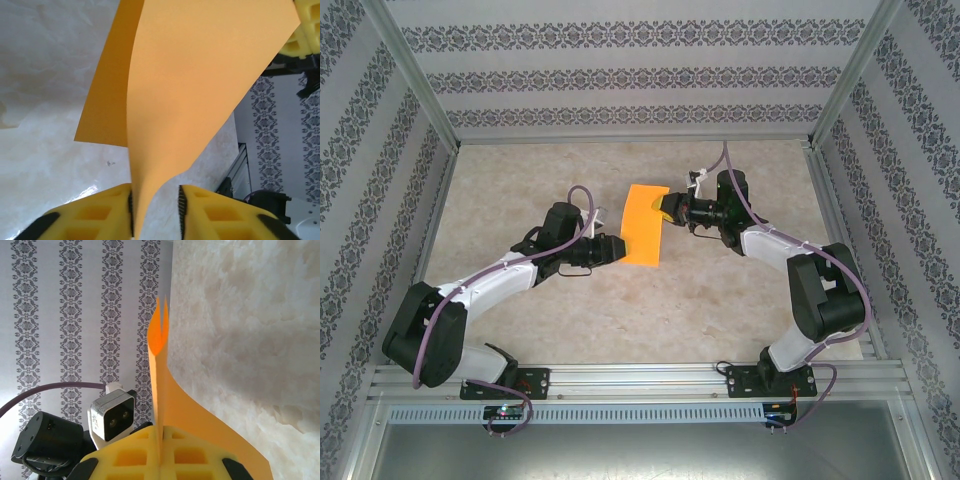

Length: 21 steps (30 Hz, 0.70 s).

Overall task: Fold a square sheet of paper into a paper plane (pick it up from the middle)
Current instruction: Place a square sheet of paper at the center of the table.

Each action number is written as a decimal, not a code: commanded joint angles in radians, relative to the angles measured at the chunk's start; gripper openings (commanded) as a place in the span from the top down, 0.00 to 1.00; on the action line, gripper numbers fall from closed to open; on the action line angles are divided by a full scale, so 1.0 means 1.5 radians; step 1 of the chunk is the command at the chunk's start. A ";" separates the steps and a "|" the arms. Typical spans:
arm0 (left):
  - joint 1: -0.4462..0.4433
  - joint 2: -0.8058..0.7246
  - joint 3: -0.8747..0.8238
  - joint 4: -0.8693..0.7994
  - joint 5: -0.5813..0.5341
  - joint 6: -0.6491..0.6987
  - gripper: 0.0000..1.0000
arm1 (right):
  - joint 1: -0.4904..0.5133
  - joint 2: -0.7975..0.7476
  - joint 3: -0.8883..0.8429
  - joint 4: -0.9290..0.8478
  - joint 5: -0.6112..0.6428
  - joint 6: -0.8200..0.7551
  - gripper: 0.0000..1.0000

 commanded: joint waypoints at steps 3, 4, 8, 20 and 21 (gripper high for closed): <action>0.009 -0.011 0.018 -0.055 0.002 0.036 0.78 | -0.006 0.009 -0.006 0.023 -0.010 -0.005 1.00; 0.008 -0.011 0.024 -0.087 -0.003 0.053 0.82 | -0.004 0.013 -0.007 0.025 -0.010 -0.006 1.00; 0.009 -0.023 0.025 -0.136 -0.020 0.073 0.89 | 0.003 0.023 -0.004 0.025 -0.008 -0.010 1.00; 0.008 -0.004 0.013 -0.152 -0.013 0.070 0.93 | 0.031 0.070 -0.009 0.030 -0.007 -0.028 1.00; 0.008 0.004 0.013 -0.146 -0.009 0.067 0.93 | 0.032 0.073 -0.009 0.029 -0.009 -0.033 1.00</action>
